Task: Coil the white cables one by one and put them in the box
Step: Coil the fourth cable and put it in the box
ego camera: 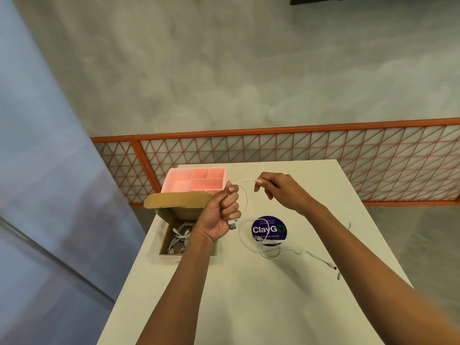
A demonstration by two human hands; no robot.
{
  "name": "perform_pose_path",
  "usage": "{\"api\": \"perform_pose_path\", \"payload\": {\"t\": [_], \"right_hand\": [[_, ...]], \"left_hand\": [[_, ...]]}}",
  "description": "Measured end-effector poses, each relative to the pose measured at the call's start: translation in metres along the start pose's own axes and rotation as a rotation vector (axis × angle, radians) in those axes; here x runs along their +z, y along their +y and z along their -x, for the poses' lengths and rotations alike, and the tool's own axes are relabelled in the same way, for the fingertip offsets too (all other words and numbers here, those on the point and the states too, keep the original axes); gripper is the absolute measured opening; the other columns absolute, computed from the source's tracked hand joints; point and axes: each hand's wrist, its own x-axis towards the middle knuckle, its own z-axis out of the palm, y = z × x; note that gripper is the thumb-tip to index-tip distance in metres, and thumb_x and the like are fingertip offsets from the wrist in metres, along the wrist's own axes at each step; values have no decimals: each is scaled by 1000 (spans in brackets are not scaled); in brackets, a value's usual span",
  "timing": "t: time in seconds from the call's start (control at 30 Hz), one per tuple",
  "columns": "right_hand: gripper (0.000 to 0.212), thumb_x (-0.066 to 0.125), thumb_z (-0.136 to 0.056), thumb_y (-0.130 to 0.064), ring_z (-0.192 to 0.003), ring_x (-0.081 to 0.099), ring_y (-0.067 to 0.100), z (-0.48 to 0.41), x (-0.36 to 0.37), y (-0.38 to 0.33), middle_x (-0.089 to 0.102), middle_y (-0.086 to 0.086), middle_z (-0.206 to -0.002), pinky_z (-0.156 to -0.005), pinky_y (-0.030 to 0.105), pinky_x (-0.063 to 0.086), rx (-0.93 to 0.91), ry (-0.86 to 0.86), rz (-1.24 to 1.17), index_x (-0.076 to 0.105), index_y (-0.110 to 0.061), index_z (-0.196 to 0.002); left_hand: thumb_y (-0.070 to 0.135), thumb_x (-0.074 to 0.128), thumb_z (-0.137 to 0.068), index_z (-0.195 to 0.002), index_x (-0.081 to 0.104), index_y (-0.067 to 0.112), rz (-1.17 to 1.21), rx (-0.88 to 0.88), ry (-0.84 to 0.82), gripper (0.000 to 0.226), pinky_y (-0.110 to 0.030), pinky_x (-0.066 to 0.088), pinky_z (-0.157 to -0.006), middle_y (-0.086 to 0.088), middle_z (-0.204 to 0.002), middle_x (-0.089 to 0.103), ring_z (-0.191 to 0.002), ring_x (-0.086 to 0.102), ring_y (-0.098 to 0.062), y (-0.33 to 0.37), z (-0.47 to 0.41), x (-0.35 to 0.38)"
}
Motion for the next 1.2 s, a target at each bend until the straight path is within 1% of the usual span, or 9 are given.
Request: {"api": "perform_pose_path", "payload": {"t": [0.13,0.33,0.5,0.63,0.7,0.83,0.93,1.03,1.2], "right_hand": [[29,31,-104,-18,-55,47,2,5,14,9,55,-3,-65,-60,15,37,90,-195,53,59,-13,-100],[34,32,-103,-23,-45,48,-3,17,27,1,53,-4,-56,-56,13,36,106,-419,123,63,-11,-95],[36,34,-103,-30,-41,45,0,22,28,-19,48,-2,-52,-59,17,37,58,-531,100,64,-17,-88],[38,36,-102,-35,-46,44,5,20,22,-31,46,1,-54,-59,19,38,41,-574,140,67,-20,-87],[40,38,-100,-38,-59,48,13,19,16,-36,49,6,-61,-59,20,39,30,-572,189,70,-18,-87],[43,42,-99,-40,-58,47,14,17,3,-44,50,4,-61,-54,15,35,-24,-497,228,69,-13,-78],[45,44,-97,-42,-54,46,13,13,-4,-42,51,2,-56,-58,22,36,-61,-441,258,65,-15,-68],[44,46,-96,-44,-53,45,11,11,-11,-39,59,2,-61,-57,22,35,-72,-379,229,59,-21,-61],[39,51,-95,-38,-48,41,4,5,-22,-43,46,-8,-53,-52,13,32,-84,-250,132,59,-16,-64]], "left_hand": [[30,79,-74,-112,64,4,-21,71,15,48,-14,24,-37,7,-50,18,-39,13,-4,3,-5,6],[36,73,-79,-144,31,0,-151,76,41,86,-15,38,-47,7,-46,30,-38,28,-4,9,-8,1],[30,63,-88,-141,32,-2,-222,146,97,69,-31,52,-89,8,-47,40,-46,41,-4,6,-10,-3],[22,38,-98,-141,35,-2,-351,171,256,49,-48,45,-101,7,-46,41,-60,56,-5,8,-9,2],[19,35,-101,-136,43,0,-425,146,327,41,-48,41,-104,5,-48,48,-70,64,-8,8,-10,2],[21,40,-101,-91,64,5,-631,71,408,30,-39,45,-101,7,-81,73,-95,66,-12,4,-11,0],[27,46,-99,-113,63,1,-699,10,439,34,-27,50,-86,4,-100,70,-90,68,-7,2,-11,-3],[43,56,-92,-103,71,18,-795,-44,470,31,-40,45,-102,-10,-129,59,-103,66,-20,1,-11,-7],[30,33,-103,-112,60,9,-868,-155,273,35,-32,52,-93,-8,-91,75,-85,72,-27,-7,-10,7]]}}
